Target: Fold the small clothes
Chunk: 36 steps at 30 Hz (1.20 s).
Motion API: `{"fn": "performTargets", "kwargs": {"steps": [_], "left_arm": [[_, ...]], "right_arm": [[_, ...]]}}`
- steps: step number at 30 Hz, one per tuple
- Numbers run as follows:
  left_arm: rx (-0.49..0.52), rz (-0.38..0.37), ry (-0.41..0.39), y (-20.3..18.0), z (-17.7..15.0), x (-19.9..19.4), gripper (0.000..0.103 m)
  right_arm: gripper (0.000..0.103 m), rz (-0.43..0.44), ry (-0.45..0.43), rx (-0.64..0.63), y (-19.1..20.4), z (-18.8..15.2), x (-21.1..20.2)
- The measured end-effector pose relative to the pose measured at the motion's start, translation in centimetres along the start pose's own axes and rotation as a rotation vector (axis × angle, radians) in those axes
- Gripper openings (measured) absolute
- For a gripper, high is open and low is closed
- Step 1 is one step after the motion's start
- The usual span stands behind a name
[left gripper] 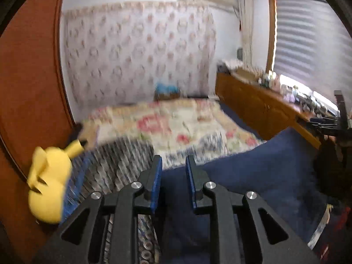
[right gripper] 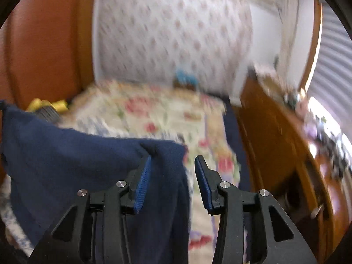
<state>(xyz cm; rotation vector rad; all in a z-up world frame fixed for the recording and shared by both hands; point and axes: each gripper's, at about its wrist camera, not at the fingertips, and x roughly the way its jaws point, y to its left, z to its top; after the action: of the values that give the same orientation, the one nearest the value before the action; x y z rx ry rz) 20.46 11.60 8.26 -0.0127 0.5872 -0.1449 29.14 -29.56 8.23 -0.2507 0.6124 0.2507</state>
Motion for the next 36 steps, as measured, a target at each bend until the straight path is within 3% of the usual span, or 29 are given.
{"fn": "performTargets", "kwargs": {"steps": [1, 5, 7, 15, 26, 31, 36], "left_arm": [[-0.002, -0.009, 0.025, 0.0, -1.5, 0.8, 0.032], [0.035, -0.034, 0.088, -1.4, -5.4, 1.7, 0.042], [0.071, -0.043, 0.106, -2.8, -6.7, 1.4, 0.056], [0.082, -0.126, 0.187, -6.3, -12.3, 1.0, 0.057], [0.053, -0.082, 0.301, -7.4, -16.4, 3.2, 0.057], [0.011, -0.075, 0.312, -6.7, -17.9, 3.2, 0.057], [-0.051, -0.037, 0.255, -5.2, -17.7, 2.1, 0.057]], "right_arm": [[0.041, 0.008, 0.017, 0.007, 0.0, -0.9, 1.1], [0.042, 0.062, 0.095, 0.0, 1.1, -6.5, 4.9], [0.044, 0.083, 0.106, 0.006, 1.0, -8.2, 5.0], [0.044, 0.177, 0.12, 0.043, 1.2, -14.2, 3.2], [0.047, 0.132, 0.172, 0.094, 1.5, -18.9, 5.2], [0.051, 0.115, 0.152, 0.086, 1.7, -19.6, 5.2], [0.054, 0.118, 0.154, 0.089, 1.5, -19.6, 5.2]]}}
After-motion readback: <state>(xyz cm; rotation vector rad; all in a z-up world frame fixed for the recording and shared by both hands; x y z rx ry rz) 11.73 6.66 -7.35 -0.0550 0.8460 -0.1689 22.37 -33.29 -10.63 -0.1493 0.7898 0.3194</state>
